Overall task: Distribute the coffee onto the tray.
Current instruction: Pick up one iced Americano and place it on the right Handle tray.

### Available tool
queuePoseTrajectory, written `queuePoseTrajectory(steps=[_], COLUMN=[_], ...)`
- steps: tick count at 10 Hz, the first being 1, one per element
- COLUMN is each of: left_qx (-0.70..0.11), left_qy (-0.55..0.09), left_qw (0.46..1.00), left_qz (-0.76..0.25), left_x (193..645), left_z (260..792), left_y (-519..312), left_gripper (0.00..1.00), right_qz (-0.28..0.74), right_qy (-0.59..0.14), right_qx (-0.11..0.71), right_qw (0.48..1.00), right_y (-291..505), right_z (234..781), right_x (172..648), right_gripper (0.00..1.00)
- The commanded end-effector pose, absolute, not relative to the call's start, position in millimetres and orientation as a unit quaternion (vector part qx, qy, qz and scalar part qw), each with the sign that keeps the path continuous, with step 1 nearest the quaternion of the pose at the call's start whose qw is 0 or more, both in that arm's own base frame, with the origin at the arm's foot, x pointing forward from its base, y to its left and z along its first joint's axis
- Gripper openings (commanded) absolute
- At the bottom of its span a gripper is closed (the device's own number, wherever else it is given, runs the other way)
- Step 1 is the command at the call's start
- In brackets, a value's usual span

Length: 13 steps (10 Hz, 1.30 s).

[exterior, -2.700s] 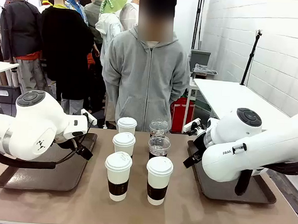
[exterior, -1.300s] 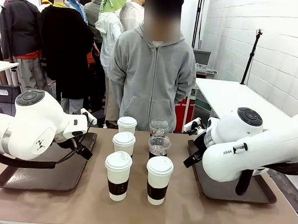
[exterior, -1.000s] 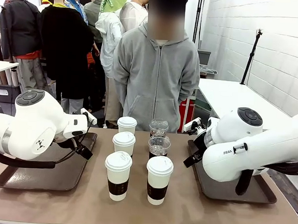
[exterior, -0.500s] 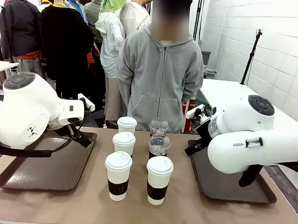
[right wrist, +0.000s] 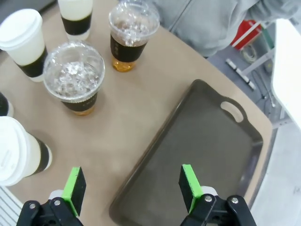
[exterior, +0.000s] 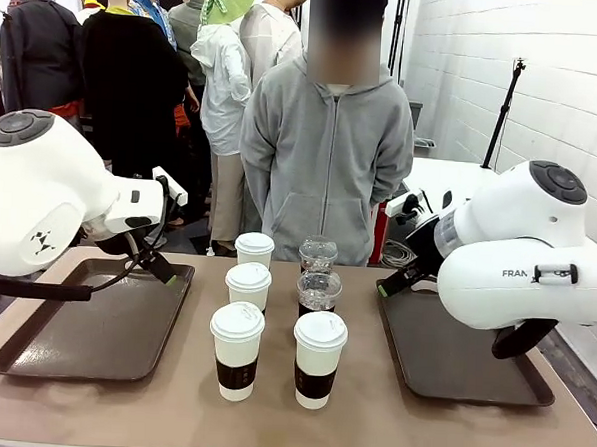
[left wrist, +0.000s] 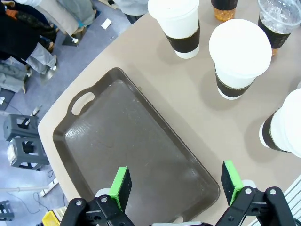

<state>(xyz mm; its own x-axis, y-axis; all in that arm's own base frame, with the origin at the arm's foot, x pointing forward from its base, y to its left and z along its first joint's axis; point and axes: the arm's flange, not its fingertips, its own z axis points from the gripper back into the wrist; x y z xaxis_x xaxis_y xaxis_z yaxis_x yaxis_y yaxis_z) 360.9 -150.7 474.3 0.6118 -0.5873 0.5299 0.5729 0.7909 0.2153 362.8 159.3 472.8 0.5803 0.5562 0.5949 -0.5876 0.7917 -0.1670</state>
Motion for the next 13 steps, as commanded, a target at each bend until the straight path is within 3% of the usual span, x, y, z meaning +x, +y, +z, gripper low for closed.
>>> queuePoseTrajectory(steps=[1, 3, 7, 10, 13], left_qx=[0.005, -0.027, -0.165, -0.202, -0.190], left_qy=[-0.310, -0.342, -0.401, -0.411, -0.407], left_qw=[0.886, 0.855, 0.791, 0.788, 0.798], left_qz=[-0.346, -0.389, -0.431, -0.411, -0.402], left_x=[364, 364, 374, 381, 374], left_z=[481, 499, 516, 514, 516], left_y=[-138, -122, -96, -83, -83], left_gripper=[1.00, 1.00, 1.00, 1.00, 1.00], right_qz=[0.339, 0.352, 0.378, 0.399, 0.388], right_qy=[-0.334, -0.354, -0.381, -0.381, -0.379], right_qx=[0.066, 0.105, 0.183, 0.228, 0.211], right_qw=[0.877, 0.860, 0.824, 0.803, 0.813], right_y=[140, 113, 76, 72, 73], right_z=[472, 486, 493, 484, 503], right_x=[351, 343, 348, 354, 367], right_gripper=[1.00, 1.00, 1.00, 1.00, 1.00])
